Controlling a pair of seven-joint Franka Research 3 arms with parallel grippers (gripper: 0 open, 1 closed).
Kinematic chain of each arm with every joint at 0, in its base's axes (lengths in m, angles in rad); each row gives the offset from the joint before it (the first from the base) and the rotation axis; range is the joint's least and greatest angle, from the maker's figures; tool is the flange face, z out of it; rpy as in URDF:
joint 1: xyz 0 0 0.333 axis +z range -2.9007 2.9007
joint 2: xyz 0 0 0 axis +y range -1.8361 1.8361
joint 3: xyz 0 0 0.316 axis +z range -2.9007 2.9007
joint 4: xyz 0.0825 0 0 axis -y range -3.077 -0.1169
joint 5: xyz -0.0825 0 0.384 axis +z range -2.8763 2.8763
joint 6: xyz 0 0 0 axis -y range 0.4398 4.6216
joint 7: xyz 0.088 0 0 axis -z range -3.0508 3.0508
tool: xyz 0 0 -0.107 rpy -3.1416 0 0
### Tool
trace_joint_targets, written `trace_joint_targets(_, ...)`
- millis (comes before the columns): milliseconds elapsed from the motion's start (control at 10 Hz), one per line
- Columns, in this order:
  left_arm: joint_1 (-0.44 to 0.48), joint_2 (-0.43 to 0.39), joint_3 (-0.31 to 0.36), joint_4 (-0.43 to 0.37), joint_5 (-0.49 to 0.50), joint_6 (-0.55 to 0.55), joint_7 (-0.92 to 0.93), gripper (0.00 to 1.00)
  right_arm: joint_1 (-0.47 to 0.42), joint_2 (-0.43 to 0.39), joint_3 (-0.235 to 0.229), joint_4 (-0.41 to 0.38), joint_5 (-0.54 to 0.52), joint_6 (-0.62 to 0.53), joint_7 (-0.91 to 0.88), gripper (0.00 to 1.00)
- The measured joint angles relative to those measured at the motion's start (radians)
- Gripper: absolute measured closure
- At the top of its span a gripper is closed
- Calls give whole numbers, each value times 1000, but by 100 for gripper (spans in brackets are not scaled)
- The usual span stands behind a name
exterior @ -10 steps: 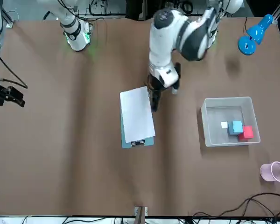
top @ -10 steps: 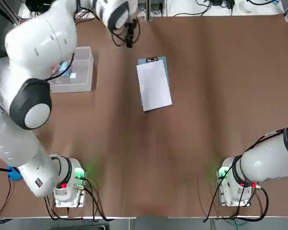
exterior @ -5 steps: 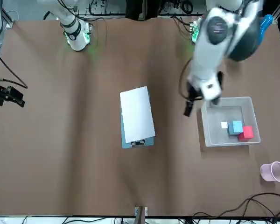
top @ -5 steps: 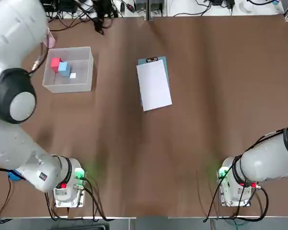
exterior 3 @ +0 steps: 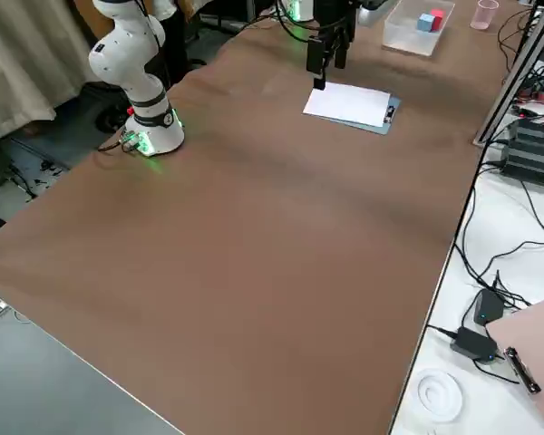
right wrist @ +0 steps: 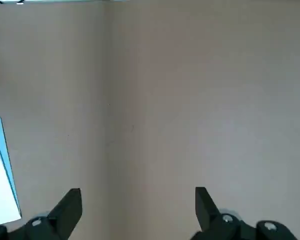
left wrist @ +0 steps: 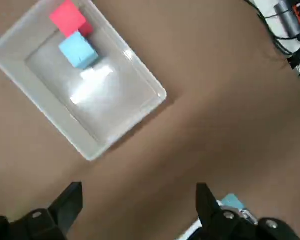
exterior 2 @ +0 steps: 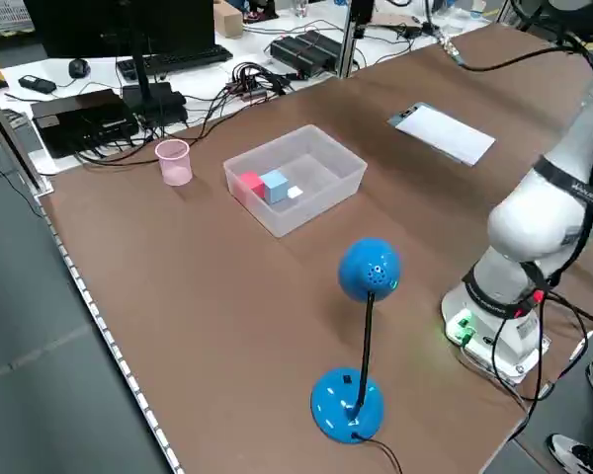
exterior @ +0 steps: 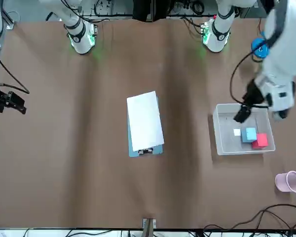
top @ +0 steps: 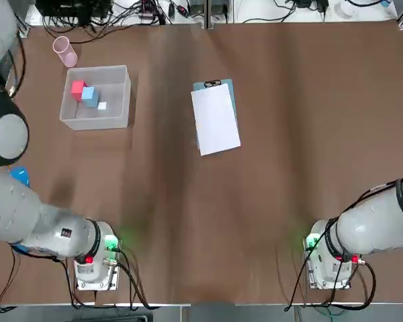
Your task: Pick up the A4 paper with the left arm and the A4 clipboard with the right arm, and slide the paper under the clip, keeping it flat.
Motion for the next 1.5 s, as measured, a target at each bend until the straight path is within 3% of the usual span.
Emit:
trace_joint_targets(200, 108, -1, -40, 0, -1, -48, 304, 0, 1, 1, 1, 0, 0, 6, 0, 0)
trace_joint_targets(400, 124, -19, -44, 4, -1, -50, 566, 0, 1, 1, 1, 1, 0, 9, 17, 0)
trace_joint_targets(600, 113, -55, -58, 24, -1, -71, 695, 0, 1, 1, 1, 3, 0, 10, 27, 0)
trace_joint_targets(900, 117, -67, -62, 151, 4, -189, 760, 0, -3, 3, -3, 6, 0, 6, 27, 0)
trace_joint_targets(1500, 123, -37, -95, 155, 9, -193, 809, 0, -3, 4, -4, 8, 0, 4, 27, 0)
